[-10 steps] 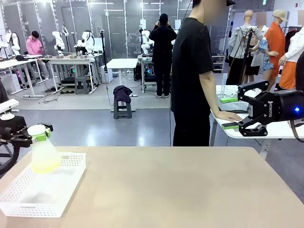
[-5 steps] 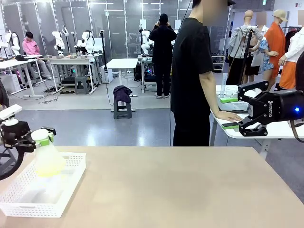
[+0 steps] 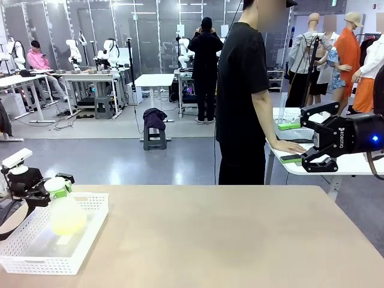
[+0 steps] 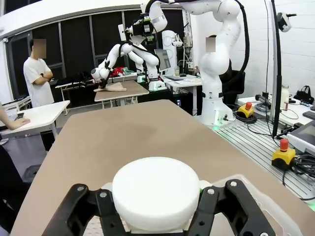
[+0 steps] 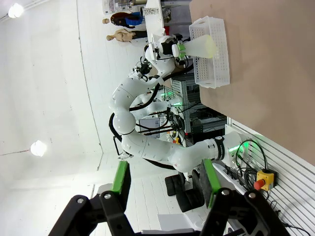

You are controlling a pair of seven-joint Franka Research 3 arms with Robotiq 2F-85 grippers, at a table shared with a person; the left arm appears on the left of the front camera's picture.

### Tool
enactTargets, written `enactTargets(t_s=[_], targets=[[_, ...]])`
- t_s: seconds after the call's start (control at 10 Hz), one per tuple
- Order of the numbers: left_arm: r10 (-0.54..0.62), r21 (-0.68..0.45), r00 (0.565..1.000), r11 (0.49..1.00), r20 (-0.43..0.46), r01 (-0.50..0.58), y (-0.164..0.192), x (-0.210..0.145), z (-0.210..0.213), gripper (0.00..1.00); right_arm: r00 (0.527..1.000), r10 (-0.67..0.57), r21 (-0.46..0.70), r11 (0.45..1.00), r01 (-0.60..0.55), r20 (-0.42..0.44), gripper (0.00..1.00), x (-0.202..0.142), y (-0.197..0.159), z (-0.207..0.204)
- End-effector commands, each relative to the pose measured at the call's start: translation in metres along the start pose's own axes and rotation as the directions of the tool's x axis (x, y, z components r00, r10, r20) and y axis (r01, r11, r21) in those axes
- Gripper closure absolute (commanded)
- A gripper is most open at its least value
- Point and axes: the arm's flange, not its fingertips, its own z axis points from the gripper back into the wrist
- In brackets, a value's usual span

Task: Prepare the solutions needed for the experiment.
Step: When the human places the Big flask in the center of the table, pick up the Big flask and place it in the left Organizing basket.

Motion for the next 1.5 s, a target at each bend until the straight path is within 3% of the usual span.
enactTargets(t_s=[0.0, 0.5, 1.3, 1.4], targets=[[0.005, -0.03, 0.999, 1.0, -0.036, -0.006, 0.001, -0.005, 0.003, 0.8, 1.0, 0.008, 0.006, 1.0, -0.008, 0.0, 0.28, -0.001, 0.002, 0.0], [0.037, -0.064, 0.999, 0.997, 0.0, -0.037, 0.002, -0.034, 0.005, 0.8, 1.0, 0.008, 0.006, 1.0, -0.008, 0.0, 0.28, -0.001, 0.002, 0.0], [0.057, -0.082, 0.998, 0.995, -0.033, -0.059, 0.002, -0.018, 0.015, 0.0, 1.0, 0.008, 0.006, 1.0, -0.008, 0.0, 0.28, -0.001, 0.002, 0.0], [0.063, -0.078, 0.998, 0.995, -0.024, -0.064, 0.004, -0.014, 0.018, 0.0, 1.0, 0.008, 0.006, 1.0, -0.008, 0.0, 0.28, -0.001, 0.002, 0.0]])
